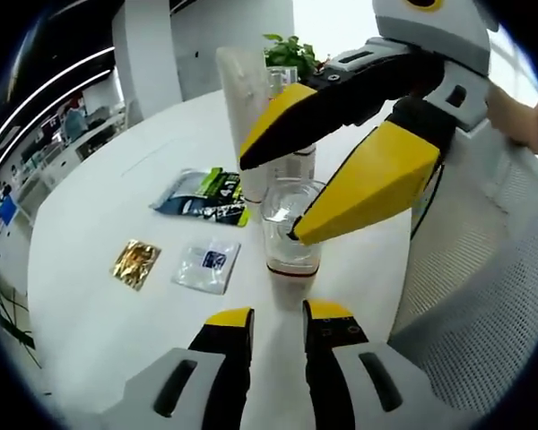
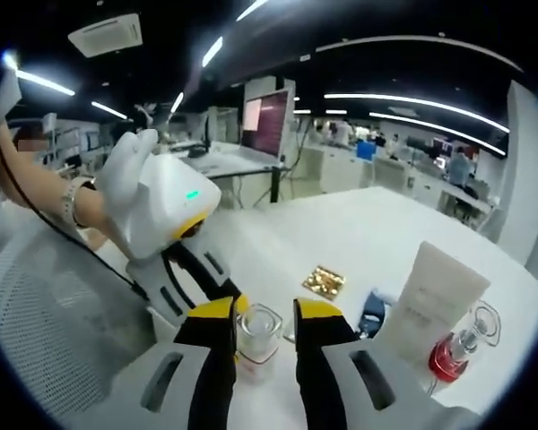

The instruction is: Arrange the skincare products in the storage area until every visible bottle or jar stands upright without overlapping.

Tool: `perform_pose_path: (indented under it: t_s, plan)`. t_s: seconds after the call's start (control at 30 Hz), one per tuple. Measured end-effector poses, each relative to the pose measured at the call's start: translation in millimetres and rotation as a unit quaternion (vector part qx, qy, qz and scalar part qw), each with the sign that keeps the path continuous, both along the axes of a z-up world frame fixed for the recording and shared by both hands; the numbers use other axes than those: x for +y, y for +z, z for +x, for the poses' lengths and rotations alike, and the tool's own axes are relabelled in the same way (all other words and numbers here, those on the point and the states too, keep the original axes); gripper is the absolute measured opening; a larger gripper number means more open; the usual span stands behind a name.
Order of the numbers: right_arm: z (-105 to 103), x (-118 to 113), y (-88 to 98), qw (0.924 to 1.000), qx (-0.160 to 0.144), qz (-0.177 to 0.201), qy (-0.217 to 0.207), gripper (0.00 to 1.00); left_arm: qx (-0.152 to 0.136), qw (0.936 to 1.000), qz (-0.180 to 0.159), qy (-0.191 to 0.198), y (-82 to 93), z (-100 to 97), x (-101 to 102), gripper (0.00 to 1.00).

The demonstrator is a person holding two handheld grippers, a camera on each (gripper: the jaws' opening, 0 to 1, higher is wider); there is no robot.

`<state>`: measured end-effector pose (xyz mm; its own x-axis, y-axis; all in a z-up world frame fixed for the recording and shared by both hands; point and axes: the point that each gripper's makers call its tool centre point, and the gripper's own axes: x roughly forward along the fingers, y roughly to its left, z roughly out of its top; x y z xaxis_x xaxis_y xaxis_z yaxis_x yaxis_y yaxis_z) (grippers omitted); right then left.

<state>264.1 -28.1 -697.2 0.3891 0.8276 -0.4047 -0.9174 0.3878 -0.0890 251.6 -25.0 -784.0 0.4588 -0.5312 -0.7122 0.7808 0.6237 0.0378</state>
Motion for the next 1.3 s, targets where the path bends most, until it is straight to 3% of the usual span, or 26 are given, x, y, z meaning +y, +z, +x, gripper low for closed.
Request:
perform_pose_path:
  t_s: [0.2,0.3,0.4,1.03,1.3]
  plan:
    - [0.6,-2.7,7.3,0.9999,0.005,0.01,-0.002,0.22,0.007,1.0,0.004,-0.003,-5.7,-1.8,0.7,0.18]
    - [2.0,-5.0,14.2,0.9998,0.002,0.019,-0.006,0.22,0.024,0.9997,0.0,-0.006,-8.5,-7.3,-1.2,0.08]
    - [4.4,-10.8,17.0,0.9996,0.005,0.022,-0.014,0.22,0.025,0.9996,0.007,-0.009,-10.9,-8.8,-2.2,0.12]
    - [33.2,-65.5,41.3,0.9964,-0.037,0.011,-0.075,0.2,0.035,0.9979,0.043,-0.033,-18.3,-9.4,-14.6,0.14]
    - [29.4,-76.5,46.2,0.9961,-0.024,0.017,-0.083,0.19,0.039,0.997,0.058,-0.033,-21.3,0.6,-17.9,0.14]
